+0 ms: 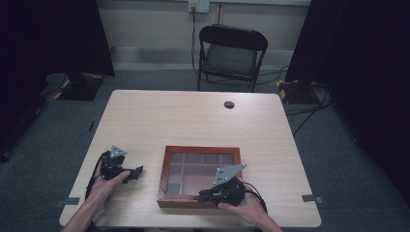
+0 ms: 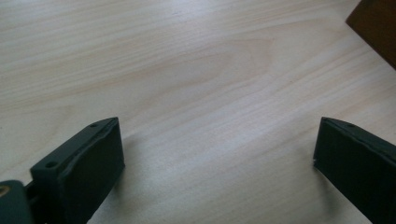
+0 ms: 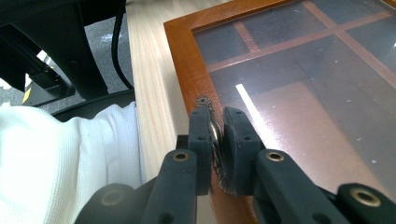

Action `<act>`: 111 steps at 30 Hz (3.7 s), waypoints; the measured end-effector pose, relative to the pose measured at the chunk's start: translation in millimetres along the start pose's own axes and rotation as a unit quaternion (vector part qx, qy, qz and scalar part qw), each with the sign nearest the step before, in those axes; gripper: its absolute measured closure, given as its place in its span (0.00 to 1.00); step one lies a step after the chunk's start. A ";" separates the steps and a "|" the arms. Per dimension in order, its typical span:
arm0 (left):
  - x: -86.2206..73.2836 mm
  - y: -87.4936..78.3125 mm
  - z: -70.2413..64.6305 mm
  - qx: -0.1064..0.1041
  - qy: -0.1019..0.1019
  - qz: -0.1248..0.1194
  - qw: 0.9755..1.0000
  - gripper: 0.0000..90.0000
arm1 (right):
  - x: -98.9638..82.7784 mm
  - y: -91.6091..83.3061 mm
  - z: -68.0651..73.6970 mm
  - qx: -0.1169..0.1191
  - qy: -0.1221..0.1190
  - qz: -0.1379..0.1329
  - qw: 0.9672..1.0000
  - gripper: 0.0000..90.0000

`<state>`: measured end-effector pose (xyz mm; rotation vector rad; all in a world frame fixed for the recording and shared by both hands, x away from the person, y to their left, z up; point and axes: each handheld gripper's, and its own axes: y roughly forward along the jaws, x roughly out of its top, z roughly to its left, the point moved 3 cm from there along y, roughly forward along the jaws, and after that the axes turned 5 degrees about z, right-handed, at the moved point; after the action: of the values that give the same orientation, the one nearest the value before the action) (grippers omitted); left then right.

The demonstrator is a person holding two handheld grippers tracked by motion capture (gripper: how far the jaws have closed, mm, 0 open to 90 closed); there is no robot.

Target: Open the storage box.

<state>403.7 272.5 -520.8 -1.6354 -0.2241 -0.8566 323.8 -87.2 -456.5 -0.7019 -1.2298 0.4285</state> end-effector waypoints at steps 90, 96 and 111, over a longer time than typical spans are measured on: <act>58.3 -62.7 -87.2 -0.199 0.121 -0.164 0.958 0.22 | 8.1 -84.5 -32.6 -0.095 0.069 -0.087 0.989 0.24; 58.5 -62.3 -87.3 -0.205 0.121 -0.162 0.958 0.23 | 4.6 -86.0 -38.7 -0.108 0.076 -0.086 0.987 0.25; 66.1 -63.7 -84.9 -0.213 0.111 -0.150 0.959 0.22 | 1.2 -94.6 -45.8 -0.127 0.075 -0.100 0.984 0.24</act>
<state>379.4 191.6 -428.6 -1.9116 -0.1372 -1.3863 361.1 -166.0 -397.9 -0.8029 -1.2095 0.0509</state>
